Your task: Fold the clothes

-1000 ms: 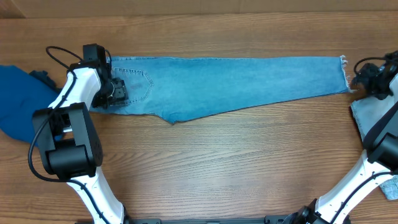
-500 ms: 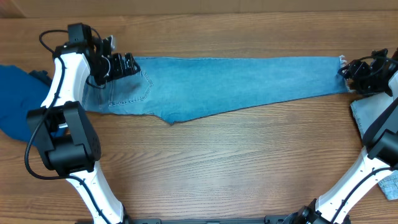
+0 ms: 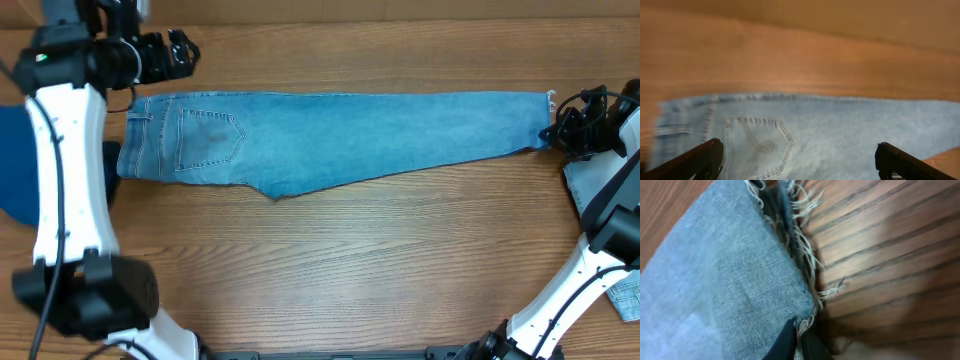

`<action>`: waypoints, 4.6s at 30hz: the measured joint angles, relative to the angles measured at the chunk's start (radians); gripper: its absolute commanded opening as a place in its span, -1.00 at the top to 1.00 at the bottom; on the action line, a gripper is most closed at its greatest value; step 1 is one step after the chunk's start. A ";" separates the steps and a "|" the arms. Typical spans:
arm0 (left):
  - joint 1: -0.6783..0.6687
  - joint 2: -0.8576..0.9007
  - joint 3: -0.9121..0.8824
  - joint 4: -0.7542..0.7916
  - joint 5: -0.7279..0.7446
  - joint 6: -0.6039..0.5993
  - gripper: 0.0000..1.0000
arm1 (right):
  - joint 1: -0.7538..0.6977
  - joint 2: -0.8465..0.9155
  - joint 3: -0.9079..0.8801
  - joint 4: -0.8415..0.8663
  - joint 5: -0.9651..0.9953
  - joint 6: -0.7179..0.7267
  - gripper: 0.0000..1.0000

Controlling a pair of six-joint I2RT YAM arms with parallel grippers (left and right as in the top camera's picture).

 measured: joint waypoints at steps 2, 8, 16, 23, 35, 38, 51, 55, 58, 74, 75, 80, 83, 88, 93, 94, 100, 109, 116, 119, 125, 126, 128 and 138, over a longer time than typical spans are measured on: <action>0.000 -0.069 0.011 -0.018 -0.035 0.000 -1.00 | -0.002 0.000 0.058 -0.037 -0.006 0.001 0.92; 0.000 -0.080 0.013 -0.084 -0.066 0.000 -1.00 | -0.003 -0.046 0.127 -0.063 -0.057 0.001 0.92; 0.000 -0.080 0.013 -0.091 -0.070 0.000 -1.00 | -0.011 -0.053 0.127 -0.090 0.081 0.002 -0.66; 0.000 -0.080 0.013 -0.104 -0.070 0.000 -1.00 | -0.026 -0.006 0.140 -0.033 0.056 -0.056 -0.55; 0.000 -0.080 0.013 -0.142 -0.071 0.000 -1.00 | -0.029 0.100 0.167 -0.062 -0.126 -0.144 -0.44; 0.000 -0.080 0.013 -0.143 -0.071 0.000 -1.00 | -0.029 0.114 0.175 -0.114 -0.184 -0.188 -0.08; -0.002 -0.080 0.013 -0.153 -0.074 0.000 -1.00 | -0.033 0.145 0.263 -0.213 -0.149 -0.133 0.92; -0.002 -0.080 0.013 -0.154 -0.074 0.000 -1.00 | -0.029 0.101 0.402 -0.289 -0.103 -0.097 0.92; -0.002 -0.080 0.013 -0.153 -0.074 0.000 -1.00 | -0.031 0.058 0.455 -0.298 -0.071 -0.074 0.92; -0.002 -0.080 0.013 -0.152 -0.074 0.000 -1.00 | -0.070 0.009 0.317 -0.170 0.087 -0.061 -0.88; -0.002 -0.080 0.013 -0.152 -0.074 0.000 -1.00 | -0.073 0.010 0.313 -0.166 0.088 -0.067 -0.88; -0.002 -0.080 0.013 -0.149 -0.074 0.000 -1.00 | -0.097 0.054 0.313 -0.105 0.076 -0.076 -0.85; -0.002 -0.080 0.013 -0.149 -0.074 0.000 -1.00 | -0.112 0.126 0.313 -0.089 0.044 -0.057 -0.80; -0.002 -0.080 0.013 -0.149 -0.074 0.000 -1.00 | -0.116 0.158 0.314 -0.063 0.006 -0.045 -0.65; -0.002 -0.080 0.013 -0.149 -0.074 0.000 -1.00 | -0.115 0.176 0.319 -0.073 -0.039 -0.020 -0.33; -0.002 -0.080 0.013 -0.149 -0.074 0.000 -1.00 | -0.116 0.184 0.327 -0.080 -0.052 -0.013 -0.31; -0.002 -0.080 0.013 -0.149 -0.074 0.000 -1.00 | -0.116 0.199 0.328 -0.093 -0.103 0.000 0.28; -0.002 -0.080 0.013 -0.149 -0.074 0.000 -1.00 | -0.117 0.221 0.329 -0.115 -0.127 0.009 0.92; -0.002 -0.080 0.013 -0.149 -0.074 0.000 -1.00 | -0.140 0.236 0.412 -0.216 -0.166 0.008 0.92; -0.002 -0.080 0.013 -0.149 -0.074 0.000 -1.00 | -0.161 0.205 0.414 -0.209 -0.156 0.008 0.92; -0.002 -0.080 0.013 -0.149 -0.074 0.000 -1.00 | -0.195 0.066 0.467 -0.217 -0.145 0.008 0.92; -0.002 -0.080 0.013 -0.149 -0.074 0.000 -1.00 | -0.198 0.048 0.492 -0.216 -0.145 0.008 0.92; -0.002 -0.080 0.013 -0.149 -0.074 0.000 -1.00 | -0.198 0.033 0.530 -0.223 -0.140 0.008 0.92; -0.002 -0.080 0.013 -0.149 -0.074 0.000 -1.00 | -0.035 0.008 0.593 -0.342 -0.229 0.005 0.92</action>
